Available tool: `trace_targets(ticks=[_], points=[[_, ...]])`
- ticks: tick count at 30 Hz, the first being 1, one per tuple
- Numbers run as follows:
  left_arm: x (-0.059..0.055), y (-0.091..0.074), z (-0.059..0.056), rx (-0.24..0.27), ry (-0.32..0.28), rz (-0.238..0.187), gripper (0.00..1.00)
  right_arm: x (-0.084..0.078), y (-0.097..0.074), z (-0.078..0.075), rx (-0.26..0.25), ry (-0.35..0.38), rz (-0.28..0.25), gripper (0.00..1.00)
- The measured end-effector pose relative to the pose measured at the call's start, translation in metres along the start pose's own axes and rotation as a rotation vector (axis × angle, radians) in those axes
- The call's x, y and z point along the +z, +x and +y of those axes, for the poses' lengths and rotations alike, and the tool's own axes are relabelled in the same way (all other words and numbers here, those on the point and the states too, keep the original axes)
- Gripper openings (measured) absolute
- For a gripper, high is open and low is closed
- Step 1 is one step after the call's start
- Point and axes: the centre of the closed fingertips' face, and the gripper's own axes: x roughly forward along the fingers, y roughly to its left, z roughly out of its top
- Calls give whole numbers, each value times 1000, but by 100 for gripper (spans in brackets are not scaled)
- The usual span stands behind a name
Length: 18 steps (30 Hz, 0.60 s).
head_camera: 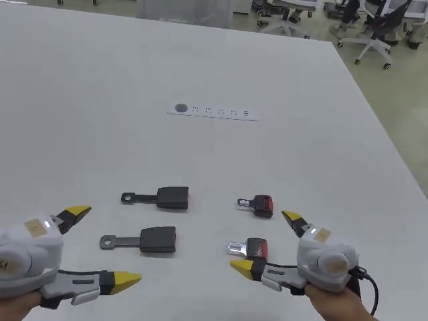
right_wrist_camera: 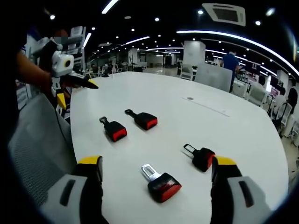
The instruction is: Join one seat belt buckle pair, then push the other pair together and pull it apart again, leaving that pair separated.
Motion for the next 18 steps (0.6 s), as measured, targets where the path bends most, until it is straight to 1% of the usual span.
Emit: trace_targets(ticks=[2,4,6,9,12,18], points=[[1,-2,2,-1,0,-2,100,-1,0,-1,11,-9,7,99],[0,-2,2,-3,10,5,100,-2,0,1,31,-4,10,100],[-1,-3,2,-4,11,7,100,-3,0,1,34,-13,16,100],[-2,-3,2,-10,4,8,100,-1,1,0,36,-12,11,100],[-5,-3,2,-11,12,20,100,-2,2,1,39,-16,16,100],[-1,-2,5,-2,-3,5,100,-2,3,3,46,-16,19,100]])
